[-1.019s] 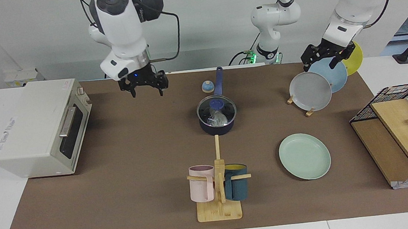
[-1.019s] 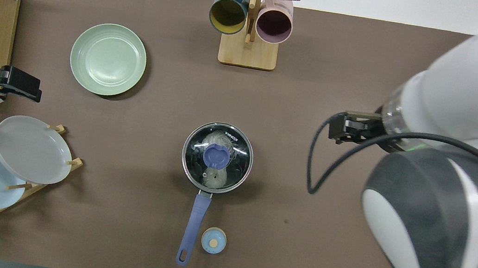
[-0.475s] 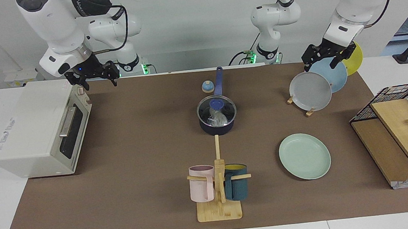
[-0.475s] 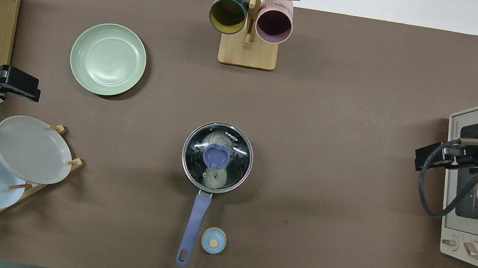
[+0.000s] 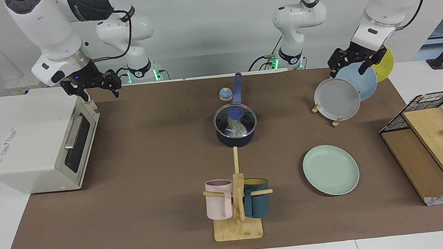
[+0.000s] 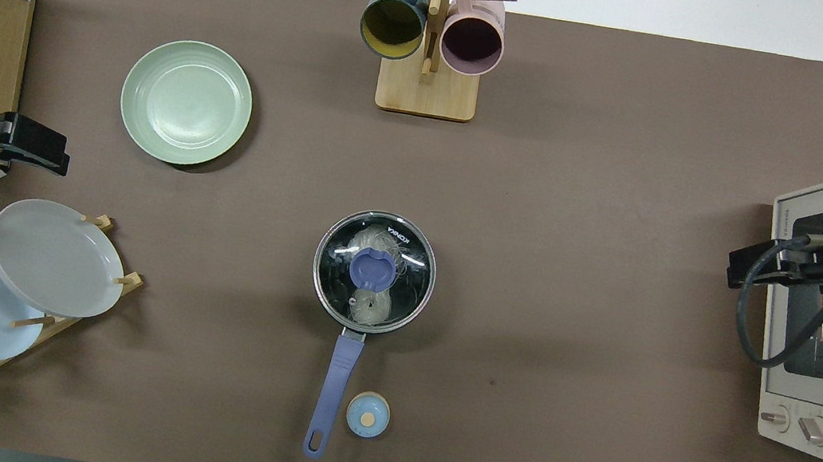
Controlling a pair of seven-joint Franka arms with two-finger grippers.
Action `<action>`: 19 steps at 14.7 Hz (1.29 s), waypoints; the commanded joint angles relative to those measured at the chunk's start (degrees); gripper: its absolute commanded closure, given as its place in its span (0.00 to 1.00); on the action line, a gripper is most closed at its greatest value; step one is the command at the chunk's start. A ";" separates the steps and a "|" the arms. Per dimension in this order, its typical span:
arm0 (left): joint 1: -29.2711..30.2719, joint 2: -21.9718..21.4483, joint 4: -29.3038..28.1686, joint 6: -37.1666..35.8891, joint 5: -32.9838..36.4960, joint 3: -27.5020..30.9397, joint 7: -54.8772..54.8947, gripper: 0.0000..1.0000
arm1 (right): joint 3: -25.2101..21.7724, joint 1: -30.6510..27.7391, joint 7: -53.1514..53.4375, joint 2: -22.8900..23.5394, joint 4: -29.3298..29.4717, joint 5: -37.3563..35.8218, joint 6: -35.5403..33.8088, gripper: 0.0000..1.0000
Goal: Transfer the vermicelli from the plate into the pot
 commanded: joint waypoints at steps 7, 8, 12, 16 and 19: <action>0.54 -0.55 0.11 -0.27 0.95 -0.25 0.65 0.00 | 3.95 -5.62 -2.53 -0.64 -0.44 -0.78 0.75 0.00; 0.46 -0.55 0.11 -0.27 0.95 -0.34 0.65 0.00 | 4.03 -5.53 -2.44 -0.64 -0.44 -0.78 0.75 0.00; 0.54 -0.55 0.11 -0.27 0.95 -0.26 0.65 0.00 | 4.12 -5.09 -2.44 -0.99 -0.26 -0.60 0.66 0.00; 0.45 -0.55 0.11 -0.27 0.95 -0.25 0.65 0.00 | 3.95 -5.09 -2.26 -1.16 -0.18 -0.52 0.75 0.00; 0.54 -0.55 0.11 -0.19 0.95 -0.25 0.65 0.00 | 3.77 -5.53 -2.44 -0.99 0.52 -0.51 1.45 0.00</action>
